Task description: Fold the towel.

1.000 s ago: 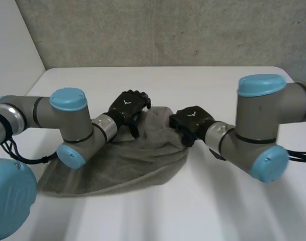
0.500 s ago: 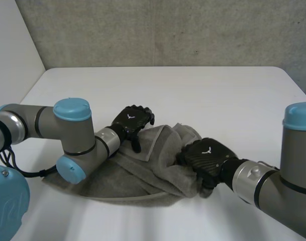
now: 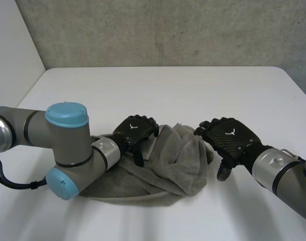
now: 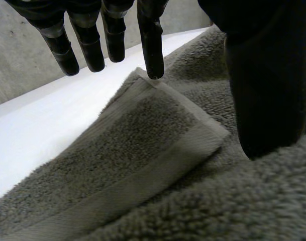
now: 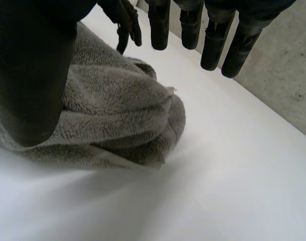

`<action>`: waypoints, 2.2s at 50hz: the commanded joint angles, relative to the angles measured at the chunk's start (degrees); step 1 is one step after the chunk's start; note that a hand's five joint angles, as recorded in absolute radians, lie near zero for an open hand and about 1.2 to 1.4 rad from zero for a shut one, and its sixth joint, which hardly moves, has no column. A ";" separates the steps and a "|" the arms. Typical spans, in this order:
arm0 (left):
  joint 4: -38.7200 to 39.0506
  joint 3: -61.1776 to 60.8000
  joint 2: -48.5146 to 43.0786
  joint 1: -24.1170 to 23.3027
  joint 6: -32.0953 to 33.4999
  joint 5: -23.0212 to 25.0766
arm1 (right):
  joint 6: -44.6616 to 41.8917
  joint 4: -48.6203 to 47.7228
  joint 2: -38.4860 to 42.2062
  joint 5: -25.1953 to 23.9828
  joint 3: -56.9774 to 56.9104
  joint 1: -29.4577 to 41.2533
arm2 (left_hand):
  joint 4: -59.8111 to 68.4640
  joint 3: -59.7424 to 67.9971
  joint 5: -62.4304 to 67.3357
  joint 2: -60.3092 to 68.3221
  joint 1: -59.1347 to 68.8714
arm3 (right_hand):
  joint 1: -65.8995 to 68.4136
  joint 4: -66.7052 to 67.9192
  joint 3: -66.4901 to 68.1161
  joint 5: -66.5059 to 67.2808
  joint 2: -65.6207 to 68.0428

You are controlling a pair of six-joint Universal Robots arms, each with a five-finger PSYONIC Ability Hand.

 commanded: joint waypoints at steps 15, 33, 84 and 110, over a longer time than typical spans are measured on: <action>0.07 6.38 -4.84 -2.99 0.32 -8.21 | -0.01 -1.25 1.55 -0.09 2.09 -1.24 | -1.53 -1.36 0.35 -1.05 -1.77 | -3.61 -4.84 -4.09 -3.44 -4.14; 0.15 8.41 -6.42 -2.99 -0.12 -11.56 | -0.09 -2.48 1.73 0.00 3.15 -0.63 | 13.60 13.78 15.49 14.09 13.37 | -3.61 -4.84 -4.09 -3.44 -4.14; 1.82 9.37 -4.23 -3.51 -3.64 -12.17 | -0.89 -3.53 4.98 0.00 3.67 -0.45 | 63.88 64.06 65.77 64.37 63.64 | -3.61 -4.84 -4.09 -3.44 -4.14; 6.47 -18.55 25.81 9.83 -3.55 -10.52 | 0.26 -1.78 4.10 0.00 -3.45 -0.80 | 63.88 64.06 65.77 64.37 63.64 | -3.61 -4.84 -4.09 -3.44 -4.14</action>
